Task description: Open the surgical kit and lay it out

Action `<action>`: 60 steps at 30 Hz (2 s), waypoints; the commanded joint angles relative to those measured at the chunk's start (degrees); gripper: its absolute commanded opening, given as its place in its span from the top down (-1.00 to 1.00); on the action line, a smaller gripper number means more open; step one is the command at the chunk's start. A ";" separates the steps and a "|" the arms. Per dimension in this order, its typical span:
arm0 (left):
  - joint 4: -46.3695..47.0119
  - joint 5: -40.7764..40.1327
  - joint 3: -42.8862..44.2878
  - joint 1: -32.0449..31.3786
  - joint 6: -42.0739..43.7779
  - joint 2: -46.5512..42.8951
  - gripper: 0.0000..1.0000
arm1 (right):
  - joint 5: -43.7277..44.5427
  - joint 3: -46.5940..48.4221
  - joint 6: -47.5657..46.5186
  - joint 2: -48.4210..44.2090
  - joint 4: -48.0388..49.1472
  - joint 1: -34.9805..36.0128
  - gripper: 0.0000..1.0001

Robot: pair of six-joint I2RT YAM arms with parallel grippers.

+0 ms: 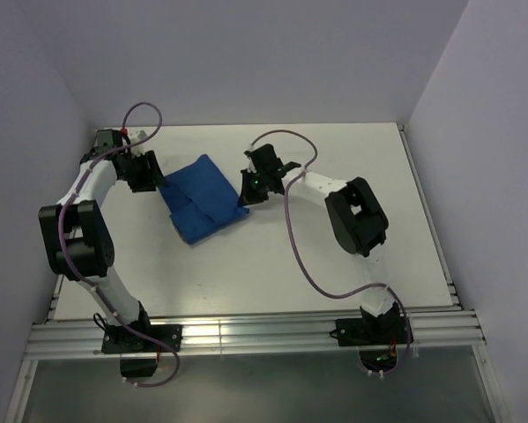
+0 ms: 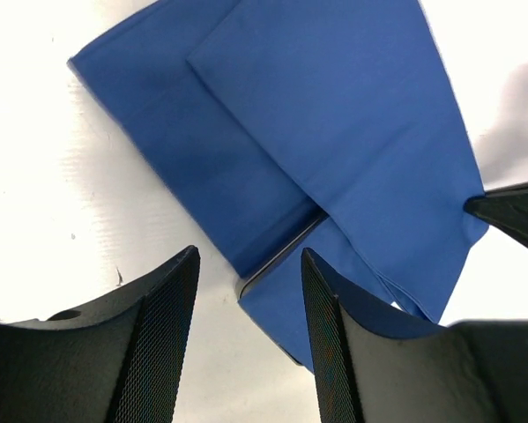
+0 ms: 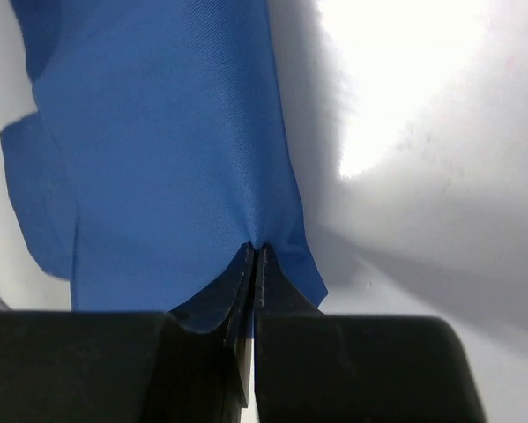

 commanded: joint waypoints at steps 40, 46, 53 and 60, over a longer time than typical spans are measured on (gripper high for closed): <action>-3.23 4.16 -2.36 0.33 1.38 -6.06 -0.14 | 29.97 6.42 -4.29 -8.46 -26.03 23.07 -0.33; -2.79 4.25 -3.32 1.13 1.29 -6.15 -0.13 | 32.17 13.29 -4.29 -1.69 -29.90 23.51 -0.22; -2.88 4.08 -3.33 1.74 1.65 -6.24 -0.12 | 32.61 15.22 -3.50 1.66 -31.22 23.42 0.33; -3.14 4.08 -2.89 1.92 1.65 -5.62 -0.12 | 33.31 15.49 -3.41 2.19 -31.66 23.51 1.00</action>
